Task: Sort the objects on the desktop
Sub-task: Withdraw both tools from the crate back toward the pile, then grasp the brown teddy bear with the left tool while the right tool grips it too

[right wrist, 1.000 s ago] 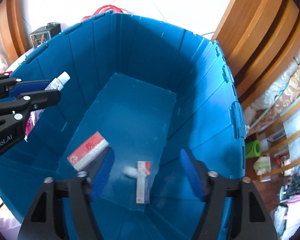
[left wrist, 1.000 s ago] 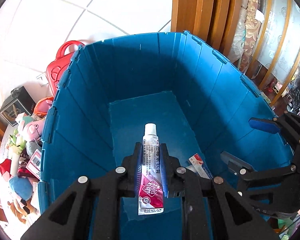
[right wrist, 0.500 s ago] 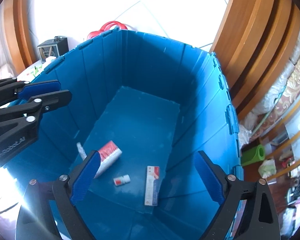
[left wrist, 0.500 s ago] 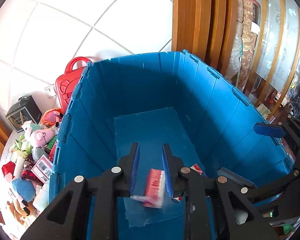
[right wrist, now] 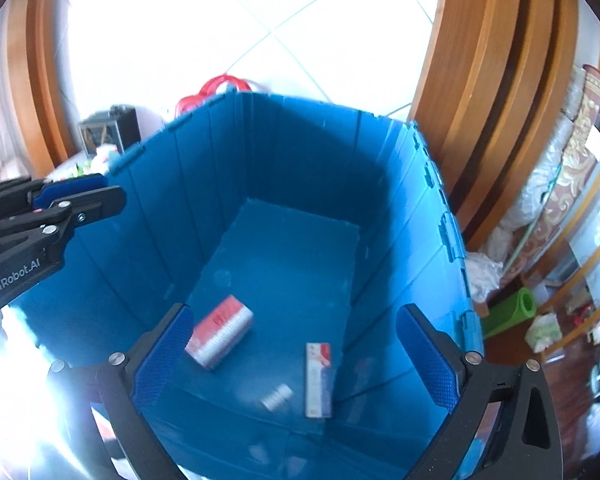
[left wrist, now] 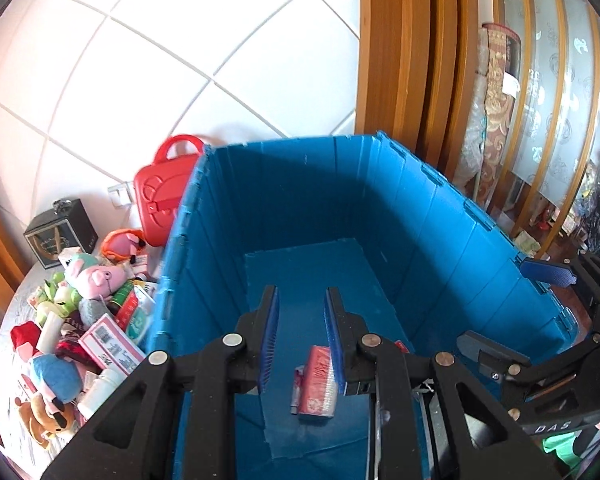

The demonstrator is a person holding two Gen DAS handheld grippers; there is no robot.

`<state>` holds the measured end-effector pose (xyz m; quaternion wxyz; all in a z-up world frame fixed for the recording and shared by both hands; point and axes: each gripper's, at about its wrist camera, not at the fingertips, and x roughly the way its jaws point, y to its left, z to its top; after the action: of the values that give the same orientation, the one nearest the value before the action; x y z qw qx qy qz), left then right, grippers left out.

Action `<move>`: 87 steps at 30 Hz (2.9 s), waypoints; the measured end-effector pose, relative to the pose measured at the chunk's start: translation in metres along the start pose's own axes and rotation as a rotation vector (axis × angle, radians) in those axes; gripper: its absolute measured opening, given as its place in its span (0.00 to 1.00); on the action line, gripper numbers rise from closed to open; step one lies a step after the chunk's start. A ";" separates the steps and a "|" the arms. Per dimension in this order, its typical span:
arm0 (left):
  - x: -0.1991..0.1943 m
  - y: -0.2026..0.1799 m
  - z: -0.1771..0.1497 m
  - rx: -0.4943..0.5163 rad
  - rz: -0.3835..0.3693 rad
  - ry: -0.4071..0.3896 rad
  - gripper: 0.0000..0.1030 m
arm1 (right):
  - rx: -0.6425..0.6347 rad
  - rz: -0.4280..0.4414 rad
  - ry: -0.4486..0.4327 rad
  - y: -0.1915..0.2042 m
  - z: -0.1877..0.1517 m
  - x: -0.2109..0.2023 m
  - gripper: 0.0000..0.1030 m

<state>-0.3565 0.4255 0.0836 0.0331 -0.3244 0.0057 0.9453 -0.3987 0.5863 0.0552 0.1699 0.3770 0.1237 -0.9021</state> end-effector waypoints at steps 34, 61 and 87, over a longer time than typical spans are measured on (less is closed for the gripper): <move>-0.129 0.436 -0.220 -0.285 0.304 -0.016 0.64 | 0.059 0.250 -0.128 0.386 -0.010 0.000 1.00; -0.067 0.519 -0.306 -0.450 0.474 0.228 0.64 | 0.055 0.294 0.008 0.411 -0.028 0.109 1.00; 0.032 0.594 -0.320 -0.296 0.267 0.314 0.64 | 0.042 0.457 0.231 0.617 -0.012 0.250 0.93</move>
<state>-0.2249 -0.1761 -0.1955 -0.1410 -0.4649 -0.0850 0.8700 -0.3088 -0.0252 -0.1926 0.3461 0.4991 0.0352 -0.7937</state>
